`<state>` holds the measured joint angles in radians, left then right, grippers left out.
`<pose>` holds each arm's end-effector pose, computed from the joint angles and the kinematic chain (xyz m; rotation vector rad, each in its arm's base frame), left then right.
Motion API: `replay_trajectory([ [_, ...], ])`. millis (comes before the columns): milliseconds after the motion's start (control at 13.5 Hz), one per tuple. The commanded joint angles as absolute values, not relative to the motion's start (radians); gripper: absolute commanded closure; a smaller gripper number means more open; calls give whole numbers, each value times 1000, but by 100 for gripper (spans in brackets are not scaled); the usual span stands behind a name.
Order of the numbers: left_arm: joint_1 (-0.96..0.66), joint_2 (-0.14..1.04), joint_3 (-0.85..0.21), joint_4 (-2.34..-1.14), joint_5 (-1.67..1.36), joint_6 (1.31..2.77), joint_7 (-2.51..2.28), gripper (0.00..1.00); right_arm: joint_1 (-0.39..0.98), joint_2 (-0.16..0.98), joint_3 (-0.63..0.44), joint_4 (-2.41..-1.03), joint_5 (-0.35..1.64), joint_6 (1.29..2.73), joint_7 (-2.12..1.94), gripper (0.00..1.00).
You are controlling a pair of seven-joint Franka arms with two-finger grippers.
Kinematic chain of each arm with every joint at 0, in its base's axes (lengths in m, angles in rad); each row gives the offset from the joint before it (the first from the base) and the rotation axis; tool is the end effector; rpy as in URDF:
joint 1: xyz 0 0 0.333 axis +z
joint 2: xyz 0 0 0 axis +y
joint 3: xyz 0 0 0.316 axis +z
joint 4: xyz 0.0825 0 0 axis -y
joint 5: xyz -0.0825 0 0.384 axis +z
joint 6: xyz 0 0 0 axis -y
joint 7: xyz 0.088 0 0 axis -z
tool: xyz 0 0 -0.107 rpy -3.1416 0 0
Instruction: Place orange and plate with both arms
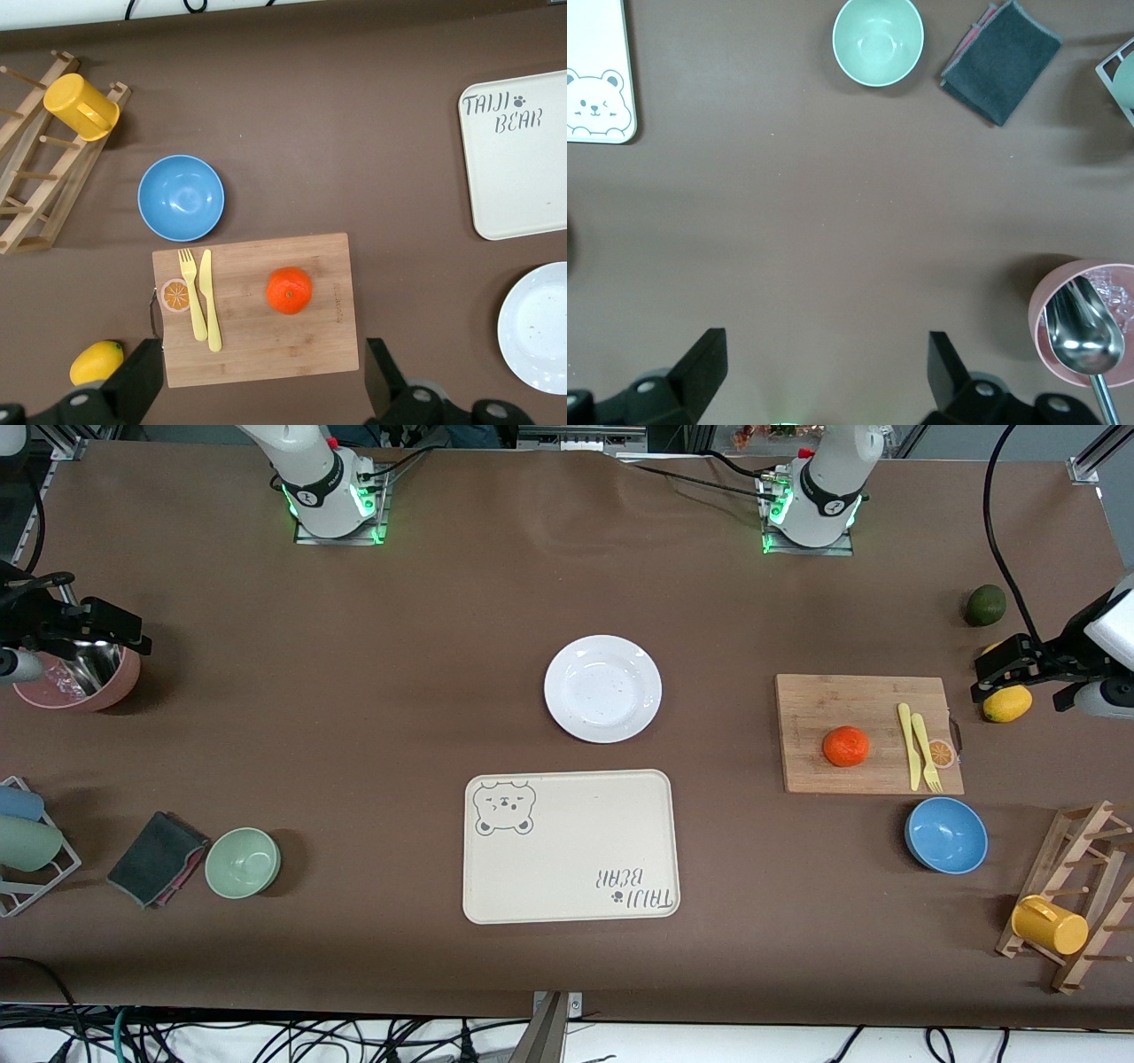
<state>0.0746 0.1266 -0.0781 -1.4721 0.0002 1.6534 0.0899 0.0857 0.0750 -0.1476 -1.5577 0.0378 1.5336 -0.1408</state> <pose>0.6015 0.0010 0.6060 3.1298 -0.1449 0.0869 0.5704 -0.0282 0.5858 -3.0991 -0.1214 0.1475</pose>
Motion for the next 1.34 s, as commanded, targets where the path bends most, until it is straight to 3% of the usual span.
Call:
replay_trajectory([
  [0,75,141,-78,-1439,-12,1641,104,0,89,69,-143,-1534,22,1481,-149,0],
  [1261,78,141,-78,-1439,-8,1641,118,0,80,61,-166,-1531,6,1448,-196,0],
])
